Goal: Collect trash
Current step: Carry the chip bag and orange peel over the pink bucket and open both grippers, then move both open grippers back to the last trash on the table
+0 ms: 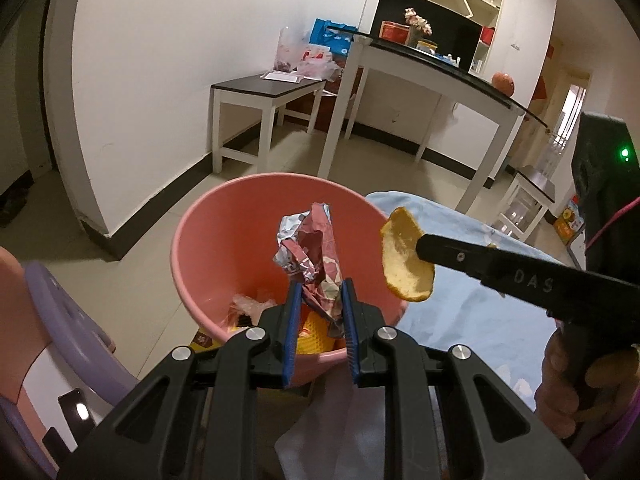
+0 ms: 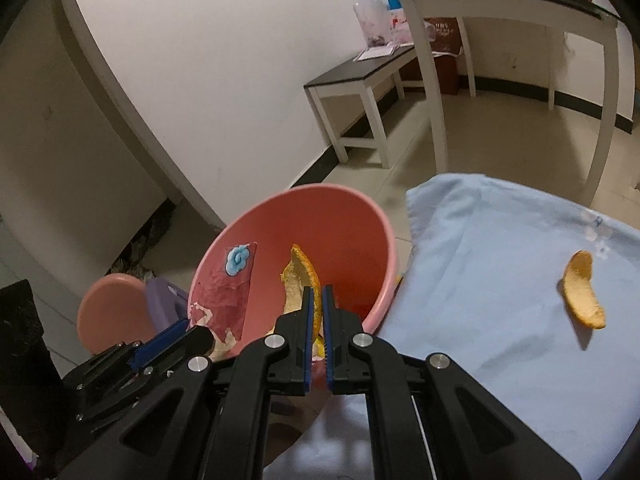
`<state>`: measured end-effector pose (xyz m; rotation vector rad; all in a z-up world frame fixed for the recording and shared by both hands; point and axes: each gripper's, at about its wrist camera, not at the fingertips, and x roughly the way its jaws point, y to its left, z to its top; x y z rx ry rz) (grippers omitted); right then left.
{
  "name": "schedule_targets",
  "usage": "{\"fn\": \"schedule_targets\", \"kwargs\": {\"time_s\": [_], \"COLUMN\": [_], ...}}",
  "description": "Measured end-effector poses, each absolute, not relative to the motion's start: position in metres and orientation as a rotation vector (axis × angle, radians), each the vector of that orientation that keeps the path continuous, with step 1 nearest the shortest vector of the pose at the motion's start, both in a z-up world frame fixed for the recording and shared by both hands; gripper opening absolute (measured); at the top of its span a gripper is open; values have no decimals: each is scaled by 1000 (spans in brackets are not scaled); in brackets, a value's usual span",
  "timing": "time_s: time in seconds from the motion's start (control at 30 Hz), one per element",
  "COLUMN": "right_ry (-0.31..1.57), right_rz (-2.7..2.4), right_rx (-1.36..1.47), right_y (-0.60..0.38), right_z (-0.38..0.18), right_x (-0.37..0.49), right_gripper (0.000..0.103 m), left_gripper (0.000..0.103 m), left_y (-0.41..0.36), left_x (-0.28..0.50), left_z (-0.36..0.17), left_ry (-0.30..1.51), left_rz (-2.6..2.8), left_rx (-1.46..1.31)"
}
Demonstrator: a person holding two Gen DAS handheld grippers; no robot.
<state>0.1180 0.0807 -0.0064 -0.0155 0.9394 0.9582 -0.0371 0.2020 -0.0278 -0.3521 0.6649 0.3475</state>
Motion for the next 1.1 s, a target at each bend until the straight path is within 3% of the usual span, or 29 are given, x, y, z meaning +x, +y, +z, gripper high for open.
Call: {"fn": "schedule_targets", "kwargs": {"time_s": [0.3, 0.7, 1.1], "right_ry": [985, 960, 919], "right_rz": [972, 978, 869], "right_rx": [27, 28, 20], "right_y": [89, 80, 20], "right_z": [-17, -13, -11], "right_x": [124, 121, 118], "right_gripper": [7, 21, 22], "left_gripper": [23, 24, 24], "left_y": [209, 206, 185], "left_x": [-37, -33, -24], "left_z": [-30, -25, -24], "left_ry": [677, 688, 696], "left_rz": [362, 369, 309], "left_rx": [-366, -362, -372]}}
